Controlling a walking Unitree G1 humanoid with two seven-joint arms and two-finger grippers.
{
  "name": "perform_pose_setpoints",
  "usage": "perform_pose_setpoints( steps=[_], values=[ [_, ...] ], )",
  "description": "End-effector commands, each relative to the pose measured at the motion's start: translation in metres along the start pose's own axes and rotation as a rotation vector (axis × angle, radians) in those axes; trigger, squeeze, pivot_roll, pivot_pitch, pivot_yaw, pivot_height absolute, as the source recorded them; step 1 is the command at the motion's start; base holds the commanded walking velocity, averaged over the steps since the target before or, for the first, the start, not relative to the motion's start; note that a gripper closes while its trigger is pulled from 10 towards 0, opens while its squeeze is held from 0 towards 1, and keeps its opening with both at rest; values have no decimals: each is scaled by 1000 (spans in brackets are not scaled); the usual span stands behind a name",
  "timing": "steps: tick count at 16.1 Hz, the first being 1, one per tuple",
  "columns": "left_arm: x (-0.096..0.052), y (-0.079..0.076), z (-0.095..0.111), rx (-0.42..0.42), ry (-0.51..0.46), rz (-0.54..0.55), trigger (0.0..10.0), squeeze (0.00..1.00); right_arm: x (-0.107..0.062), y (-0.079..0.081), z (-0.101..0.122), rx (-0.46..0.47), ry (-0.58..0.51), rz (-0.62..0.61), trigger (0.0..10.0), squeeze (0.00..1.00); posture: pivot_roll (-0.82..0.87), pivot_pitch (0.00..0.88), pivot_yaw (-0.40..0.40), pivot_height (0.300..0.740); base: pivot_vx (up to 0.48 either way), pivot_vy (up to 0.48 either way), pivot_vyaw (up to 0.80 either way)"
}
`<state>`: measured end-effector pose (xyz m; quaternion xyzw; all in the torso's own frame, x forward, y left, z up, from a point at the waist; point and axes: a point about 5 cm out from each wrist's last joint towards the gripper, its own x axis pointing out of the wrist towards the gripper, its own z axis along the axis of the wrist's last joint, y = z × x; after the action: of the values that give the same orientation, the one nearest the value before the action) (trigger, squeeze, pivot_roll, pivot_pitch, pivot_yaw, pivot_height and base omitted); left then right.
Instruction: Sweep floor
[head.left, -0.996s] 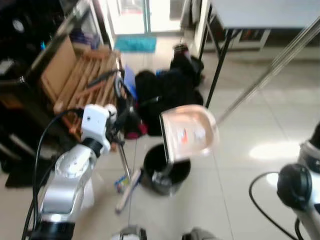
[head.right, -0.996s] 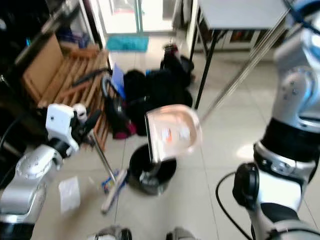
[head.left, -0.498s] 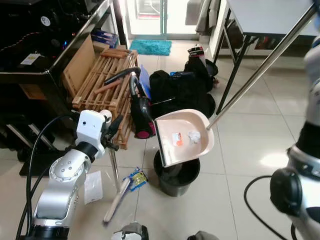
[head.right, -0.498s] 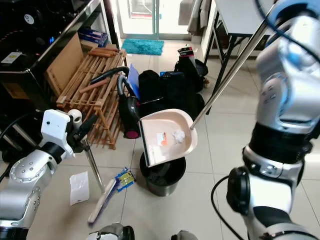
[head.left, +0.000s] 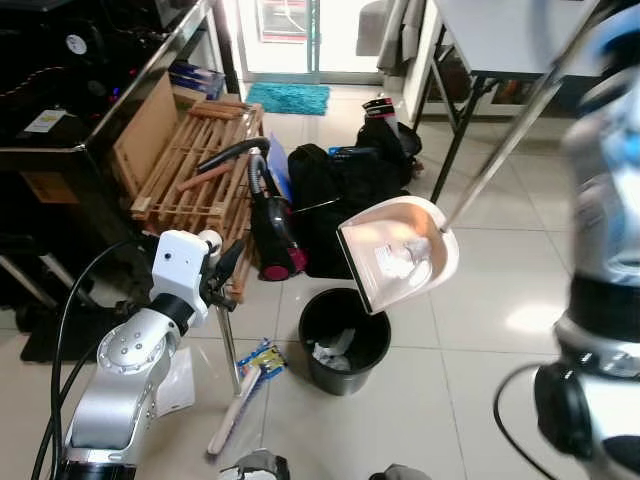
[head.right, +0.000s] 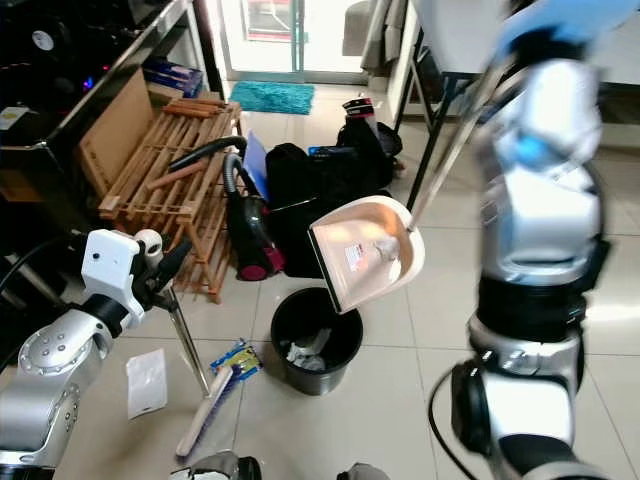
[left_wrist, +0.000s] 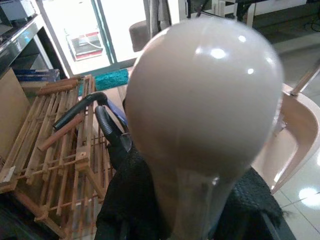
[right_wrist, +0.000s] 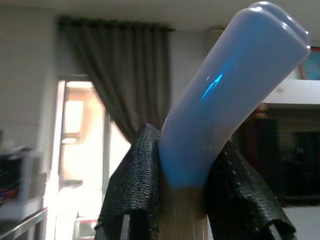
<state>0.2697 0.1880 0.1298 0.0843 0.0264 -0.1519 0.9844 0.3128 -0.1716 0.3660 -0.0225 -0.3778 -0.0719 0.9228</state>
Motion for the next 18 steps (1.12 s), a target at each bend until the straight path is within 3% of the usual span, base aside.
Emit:
perform_pose_setpoints(
  steps=[1, 2, 5, 8, 14, 18],
  values=[
    [-3, 2, 8, 26, -39, 6, 10000, 0, -1, 3, 14, 11, -90, 20, 10000, 0, -20, 37, -4, 740, 0, 0, 0],
    [-4, 3, 7, 29, -33, 9, 10000, 0, -11, 20, 10, 12, -114, 94, 10000, 0, -19, 36, -6, 740, 0, 0, 0],
    [-4, 3, 6, 30, -32, 13, 10000, 0, -28, 40, 1, -2, -149, 186, 10000, 0, -21, 37, -7, 740, 0, 0, 0],
    [-2, 2, 6, 33, -33, 15, 10000, 0, -58, 67, -10, 2, -206, 271, 10000, 0, -19, 39, -7, 740, 0, 0, 0],
    [-2, 3, 5, 43, -31, 19, 10000, 0, -92, 99, -14, 103, -270, 377, 10000, 0, -16, 50, -17, 740, 0, 0, 0],
    [-4, 3, 5, 44, -29, 22, 10000, 0, -109, 119, -13, 107, -324, 514, 10000, 0, -12, 49, -20, 740, 0, 0, 0]
  ],
)
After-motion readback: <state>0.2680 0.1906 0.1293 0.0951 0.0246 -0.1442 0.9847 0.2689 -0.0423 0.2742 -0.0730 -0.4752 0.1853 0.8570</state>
